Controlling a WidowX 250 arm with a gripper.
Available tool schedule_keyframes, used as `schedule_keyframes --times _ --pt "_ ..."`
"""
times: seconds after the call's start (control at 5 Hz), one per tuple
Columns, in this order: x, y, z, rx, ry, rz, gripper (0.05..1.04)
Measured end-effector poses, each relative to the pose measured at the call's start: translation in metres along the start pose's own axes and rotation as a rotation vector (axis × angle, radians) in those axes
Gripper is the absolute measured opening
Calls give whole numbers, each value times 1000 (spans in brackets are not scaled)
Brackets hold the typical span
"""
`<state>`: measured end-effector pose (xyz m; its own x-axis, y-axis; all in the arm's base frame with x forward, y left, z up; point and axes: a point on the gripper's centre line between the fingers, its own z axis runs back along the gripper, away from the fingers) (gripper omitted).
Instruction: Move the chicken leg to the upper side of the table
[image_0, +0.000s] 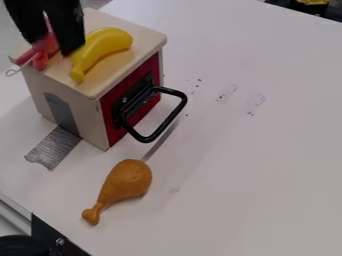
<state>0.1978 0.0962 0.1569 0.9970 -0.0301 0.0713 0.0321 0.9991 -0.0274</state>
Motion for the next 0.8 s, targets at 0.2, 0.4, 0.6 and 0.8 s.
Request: schedule_keyframes --times 0.2,0.4,0.6,0.8 --pt "-15 -33 -1 27 -5 -34 998" --pt "-24 -49 -23 55 23 -20 998" --pt "-28 -50 -57 106 87 9 998" --pt "-37 -46 -92 117 142 15 998"
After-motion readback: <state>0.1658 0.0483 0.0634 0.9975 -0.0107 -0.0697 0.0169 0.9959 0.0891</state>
